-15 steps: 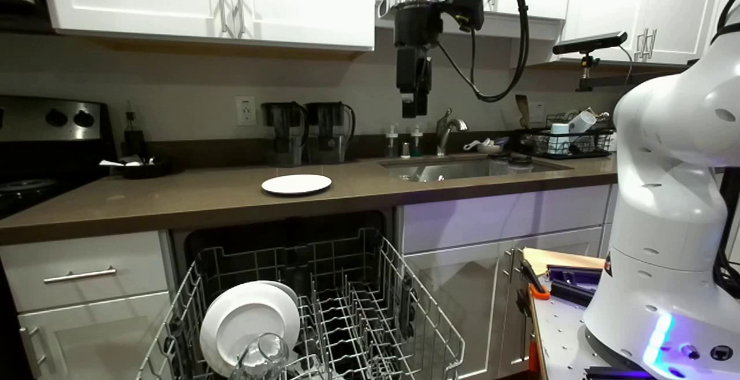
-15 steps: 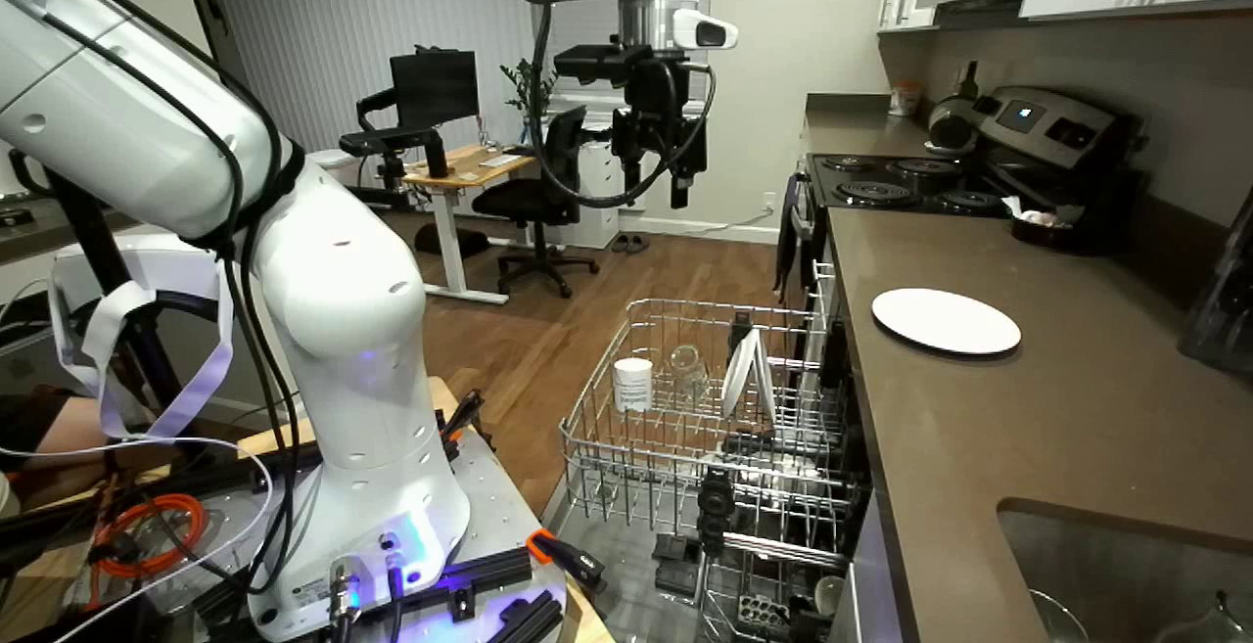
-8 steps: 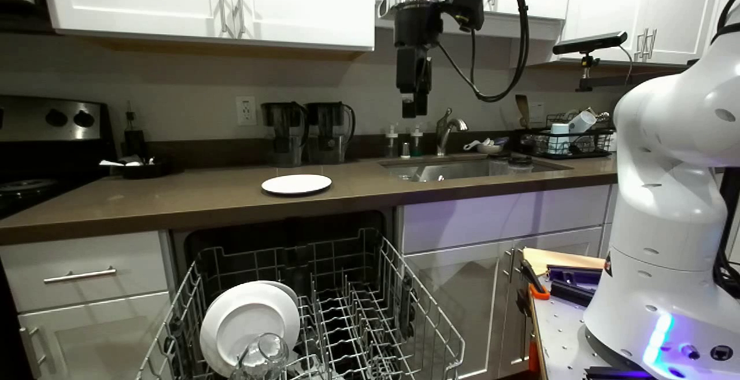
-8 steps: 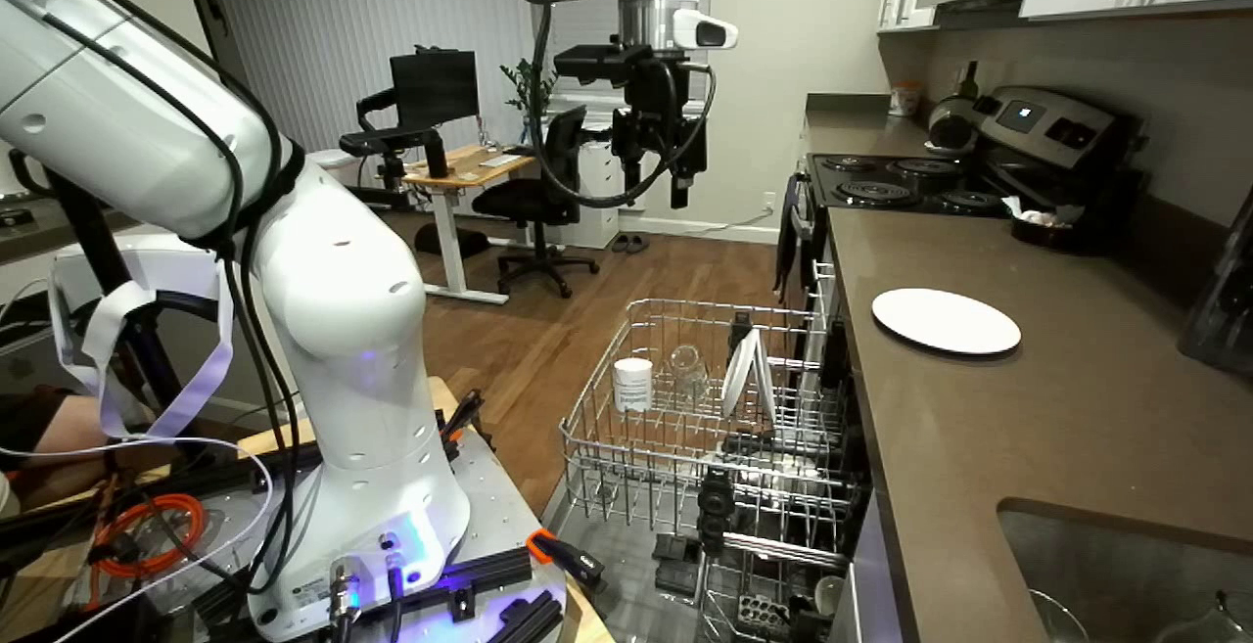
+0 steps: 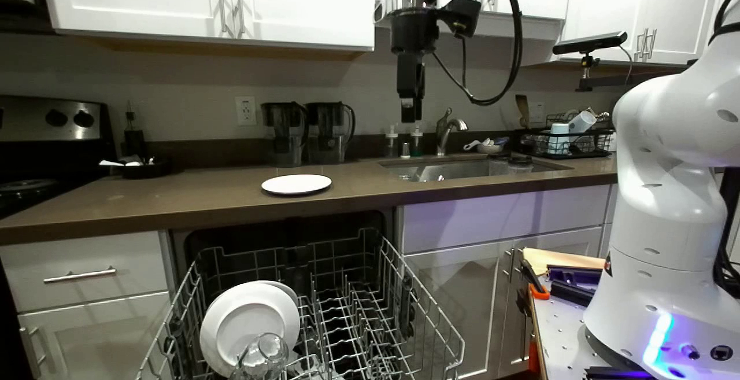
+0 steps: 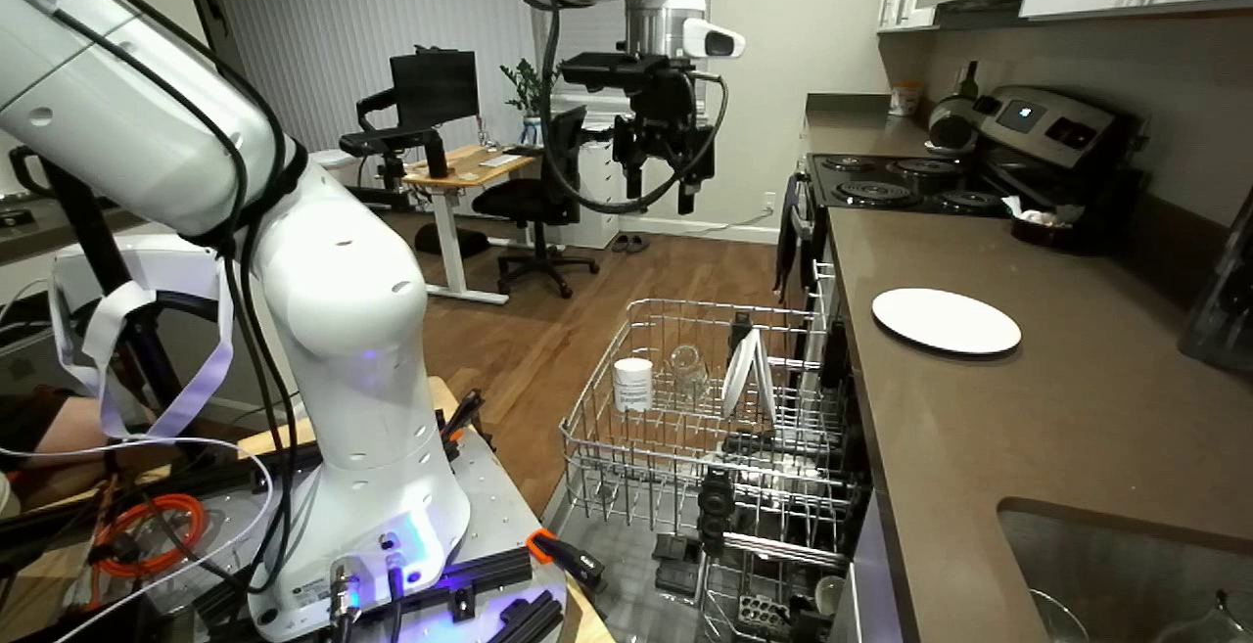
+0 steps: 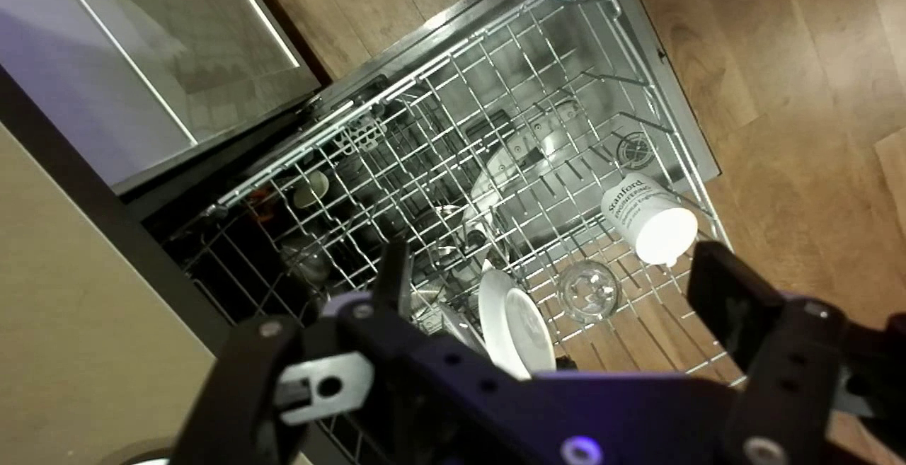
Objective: Move one white plate from the left to the right side of the dishwasher
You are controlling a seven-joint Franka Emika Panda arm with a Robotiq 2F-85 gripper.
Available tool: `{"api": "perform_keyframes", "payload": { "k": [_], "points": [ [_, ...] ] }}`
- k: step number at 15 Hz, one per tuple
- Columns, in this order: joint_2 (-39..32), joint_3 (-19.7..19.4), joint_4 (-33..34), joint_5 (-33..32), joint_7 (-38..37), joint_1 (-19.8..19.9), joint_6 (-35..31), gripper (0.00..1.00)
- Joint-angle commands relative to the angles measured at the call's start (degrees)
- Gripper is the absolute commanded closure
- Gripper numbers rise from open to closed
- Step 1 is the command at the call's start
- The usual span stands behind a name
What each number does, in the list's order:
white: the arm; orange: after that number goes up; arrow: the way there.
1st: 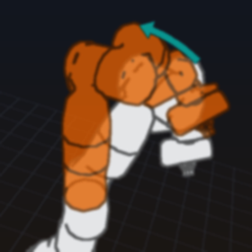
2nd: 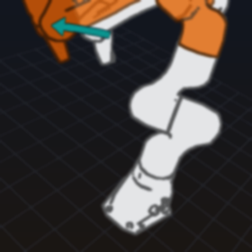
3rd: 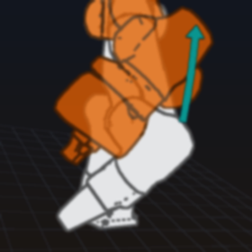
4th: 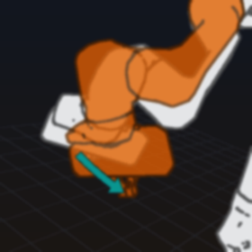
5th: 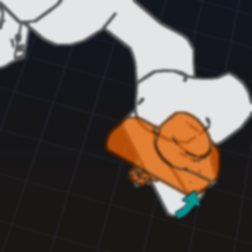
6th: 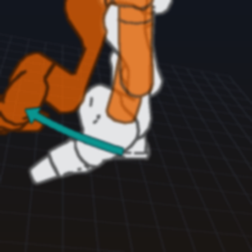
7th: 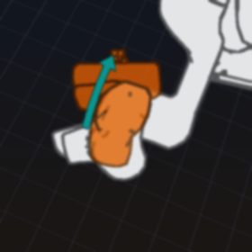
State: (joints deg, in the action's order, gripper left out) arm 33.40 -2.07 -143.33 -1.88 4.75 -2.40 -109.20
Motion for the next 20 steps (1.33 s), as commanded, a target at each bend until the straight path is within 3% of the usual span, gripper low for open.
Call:
{"api": "perform_keyframes", "payload": {
  "k": [1, 5, 8, 17, 20],
  "points": [
    [-7.6, -2.4, 1.7, 2.7, 10.2, -2.9, -4.3, 0.00],
    [-17.6, -3.9, 4.7, 6.8, 21.1, -5.8, -10.8, 0.00],
    [-26.9, -3.0, 9.9, 9.6, 24.4, -5.8, -13.8, 0.00],
    [-50.9, 3.3, 29.9, 14.1, 29.4, 0.0, -18.3, 0.00],
    [-54.6, 5.9, 34.8, 13.3, 31.6, 2.5, -13.7, 0.00]
  ]
}}
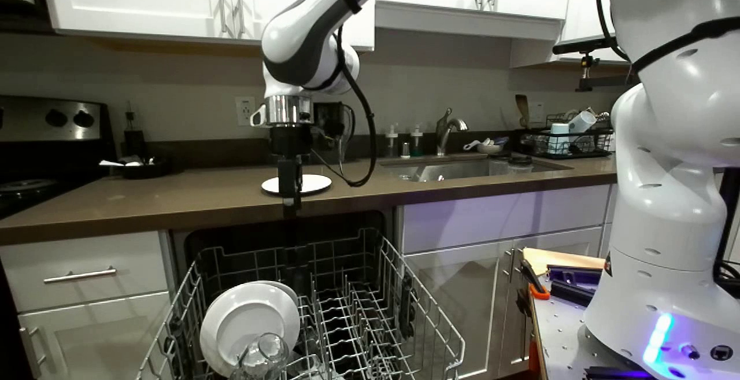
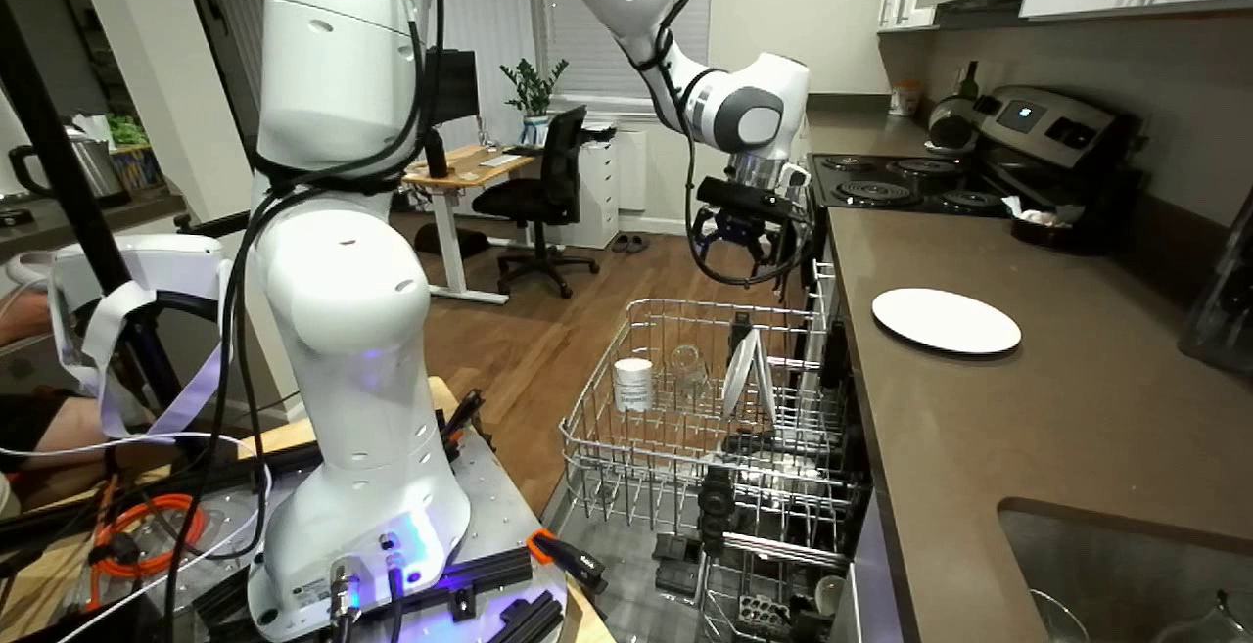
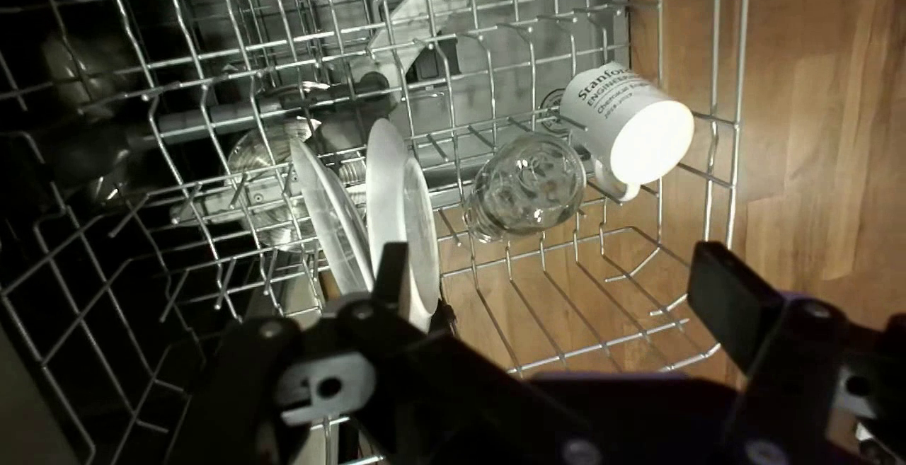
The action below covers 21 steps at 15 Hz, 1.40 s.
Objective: Move one white plate from the left to the right side of the dishwasher
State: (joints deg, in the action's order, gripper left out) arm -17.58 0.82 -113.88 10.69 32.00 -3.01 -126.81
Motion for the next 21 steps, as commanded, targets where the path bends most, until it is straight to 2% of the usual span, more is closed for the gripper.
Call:
{"api": "perform_keyframes", "payload": {
  "k": [1, 4, 7, 12, 16, 21],
  "points": [
    [-1.6, 2.7, 1.7, -0.8, 0.5, 2.6, 0.7, 0.00],
    [-3.7, 3.6, 4.4, -0.7, 1.9, 3.4, 2.2, 0.00],
    [-4.4, 3.3, 1.9, -1.1, 0.3, 3.3, -1.0, 0.00],
    [-8.3, 3.9, 1.3, -0.4, 0.6, 4.2, -0.1, 0.00],
    [-12.5, 5.9, 2.0, 2.0, 2.3, 6.1, -0.8, 0.00],
    [-17.2, 7.5, 2.1, 0.2, 3.5, 6.7, -8.5, 0.00]
  ]
}}
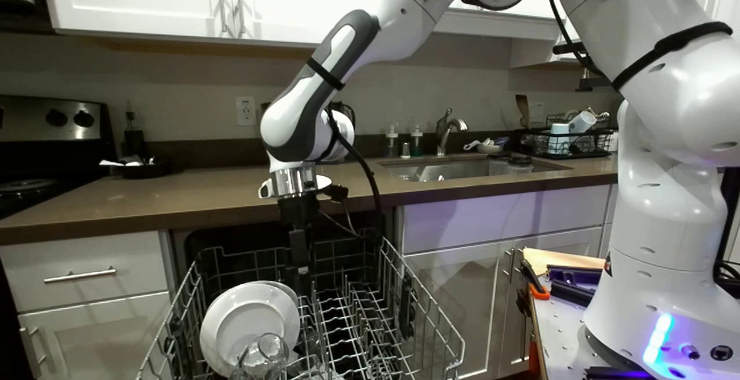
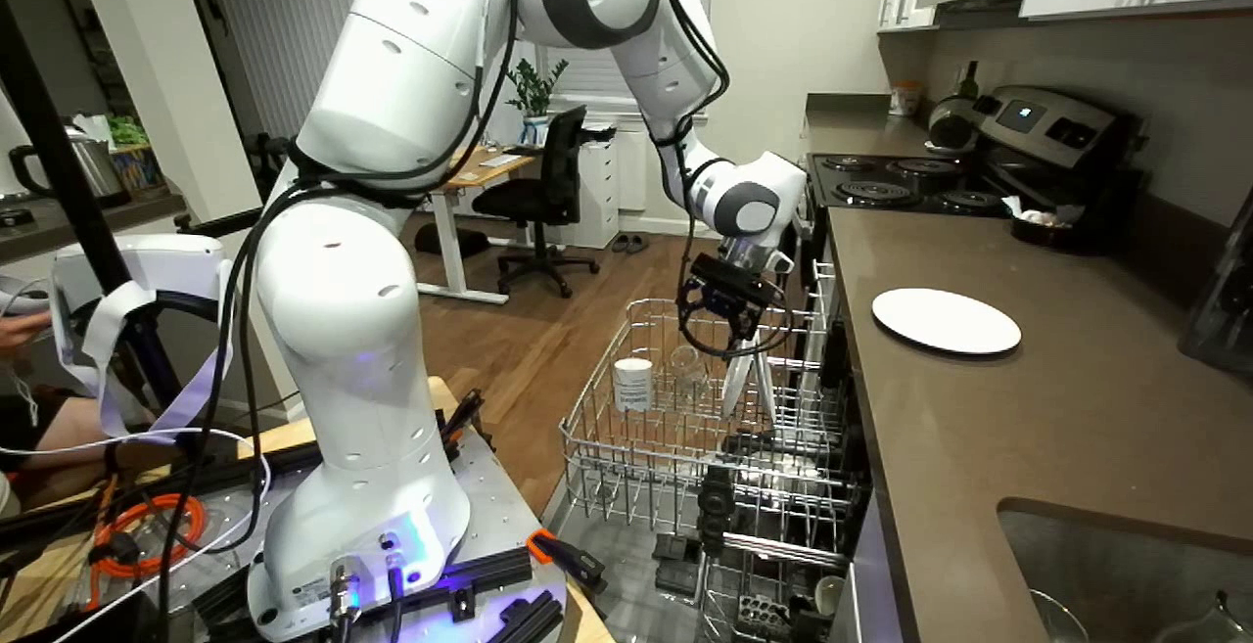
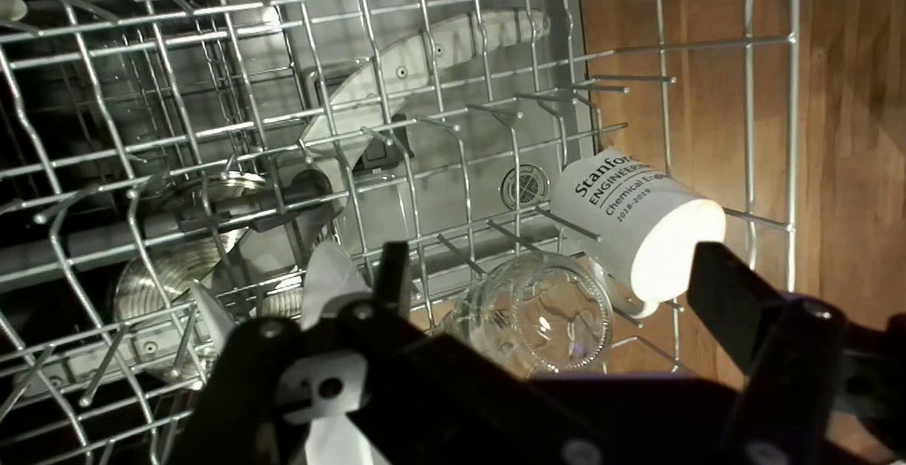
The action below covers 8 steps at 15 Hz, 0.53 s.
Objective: Move one white plate from the left to the right side of the dishwasher
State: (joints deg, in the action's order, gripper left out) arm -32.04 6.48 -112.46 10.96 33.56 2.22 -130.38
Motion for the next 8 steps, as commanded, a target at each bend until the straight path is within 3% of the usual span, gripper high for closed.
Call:
{"api": "perform_keyframes", "payload": {
  "k": [1, 4, 8],
  "points": [
    [-3.6, 2.0, 0.6, -0.7, 1.7, 1.3, -7.7, 0.00],
    [-6.1, 1.5, 0.9, -4.5, -0.1, 0.0, -14.6, 0.00],
    [-8.4, 0.8, 2.3, -10.1, -2.4, -0.5, -14.8, 0.00]
  ]
}}
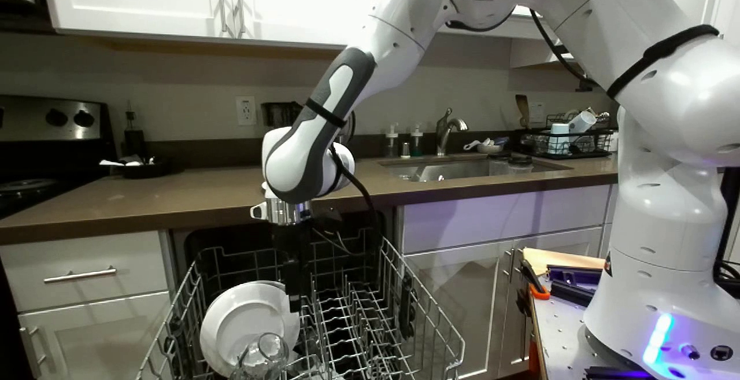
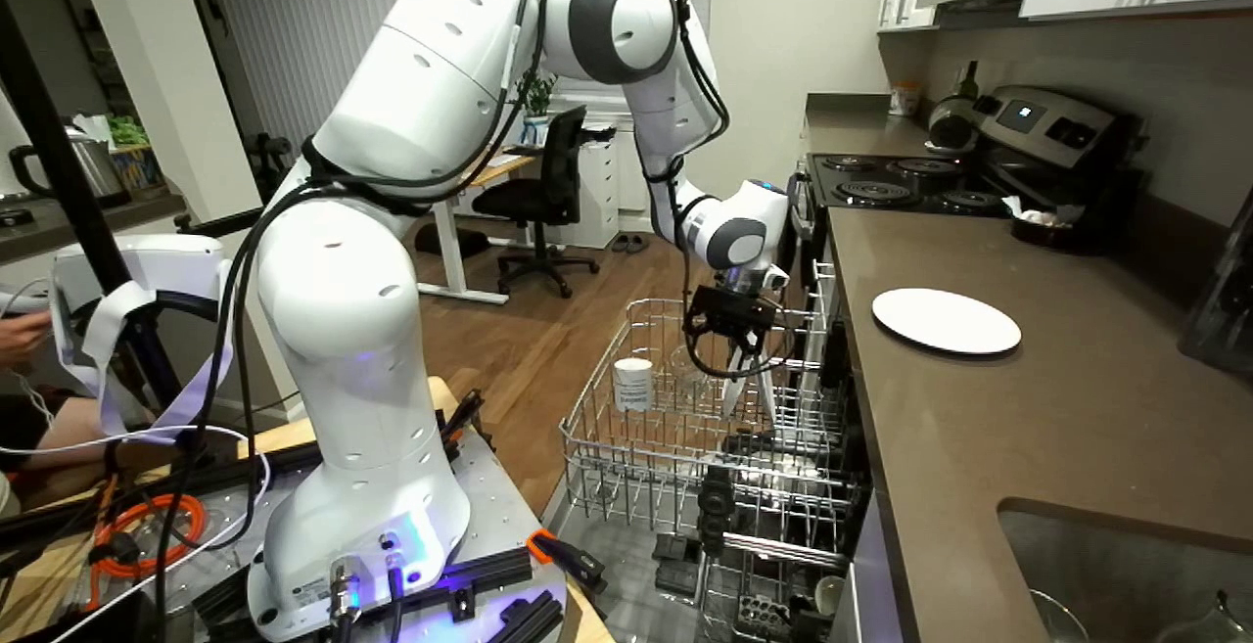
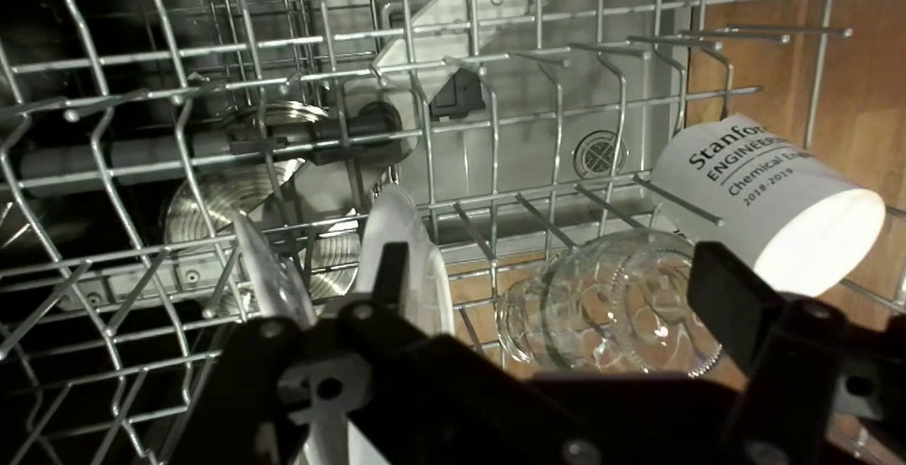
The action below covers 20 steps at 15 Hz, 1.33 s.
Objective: Move one white plate from the left to the right side of the dishwasher
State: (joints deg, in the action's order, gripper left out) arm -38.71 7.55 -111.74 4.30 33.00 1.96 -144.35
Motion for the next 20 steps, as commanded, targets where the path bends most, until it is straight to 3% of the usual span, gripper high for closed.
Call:
{"api": "perform_keyframes", "payload": {
  "k": [1, 10, 20],
  "points": [
    [-2.2, 0.0, 1.7, -4.0, -1.9, 0.1, -1.5, 0.00],
    [-4.7, -1.7, 3.2, -10.2, -5.8, -0.8, -5.4, 0.00],
    [-5.4, 4.6, 3.3, -6.0, -5.1, 4.6, -13.7, 0.00]
  ]
}}
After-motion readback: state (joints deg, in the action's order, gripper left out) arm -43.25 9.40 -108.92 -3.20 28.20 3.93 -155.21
